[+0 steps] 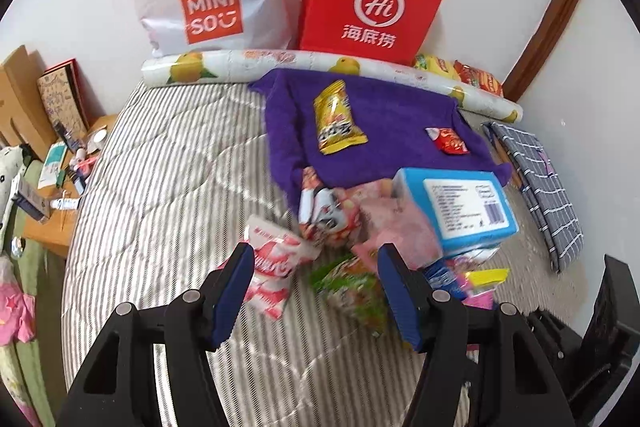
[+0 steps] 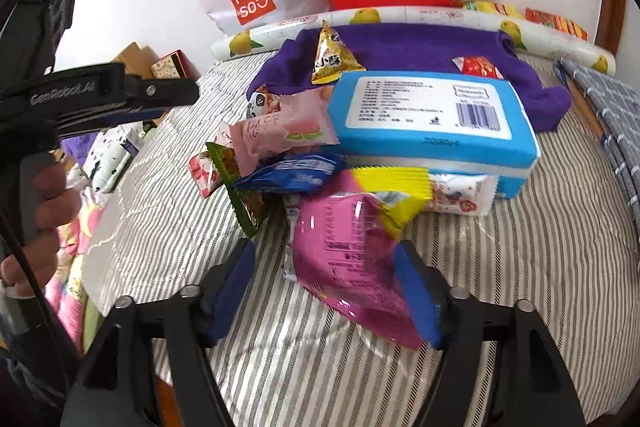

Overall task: Organize snacks
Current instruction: 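Grasp the pink snack bag with the right tool while the left tool approaches the white-and-red bag, then grasp the white-and-red snack bag with the left tool while the right tool lifts the pink bag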

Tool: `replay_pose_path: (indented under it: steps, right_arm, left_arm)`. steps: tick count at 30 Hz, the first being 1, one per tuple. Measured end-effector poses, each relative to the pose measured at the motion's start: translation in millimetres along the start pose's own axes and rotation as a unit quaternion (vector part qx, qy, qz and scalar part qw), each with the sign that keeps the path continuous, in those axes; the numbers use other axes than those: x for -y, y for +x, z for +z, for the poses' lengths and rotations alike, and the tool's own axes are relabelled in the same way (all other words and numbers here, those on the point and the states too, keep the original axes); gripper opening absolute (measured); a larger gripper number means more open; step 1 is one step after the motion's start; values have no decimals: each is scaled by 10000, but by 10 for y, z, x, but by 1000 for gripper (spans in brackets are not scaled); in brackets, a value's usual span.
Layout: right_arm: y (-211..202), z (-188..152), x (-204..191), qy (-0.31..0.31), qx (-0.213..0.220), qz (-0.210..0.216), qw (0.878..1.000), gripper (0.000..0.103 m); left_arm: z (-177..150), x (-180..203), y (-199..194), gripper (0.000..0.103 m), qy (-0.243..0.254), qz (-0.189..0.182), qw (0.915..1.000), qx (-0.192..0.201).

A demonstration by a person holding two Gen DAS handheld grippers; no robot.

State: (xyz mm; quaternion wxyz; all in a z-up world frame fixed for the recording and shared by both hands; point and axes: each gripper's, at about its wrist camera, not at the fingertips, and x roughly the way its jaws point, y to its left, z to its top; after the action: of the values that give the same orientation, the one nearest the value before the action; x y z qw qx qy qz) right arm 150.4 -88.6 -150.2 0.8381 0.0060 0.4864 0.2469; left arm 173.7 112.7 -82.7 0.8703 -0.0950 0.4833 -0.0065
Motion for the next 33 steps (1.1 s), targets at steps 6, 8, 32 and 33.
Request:
replay_pose_path:
  steps: [6, 8, 32, 33]
  right_arm:
    - [198, -1, -163, -371, -37, -697, 9969, 75]
    - [255, -2, -210, -513, -16, -899, 9946, 75]
    - [-521, -170, 670, 414, 679, -1337, 9878, 62]
    - [-519, -171, 690, 444, 676, -1321, 9879, 62]
  left_arm:
    - [-122, -171, -29, 62, -153, 24, 9999, -23]
    - [-168, -228, -35, 62, -199, 40, 9998, -23]
    - [-317, -318, 728, 62, 254, 329, 9986, -337]
    - [-304, -319, 769, 62, 283, 373, 9983, -335]
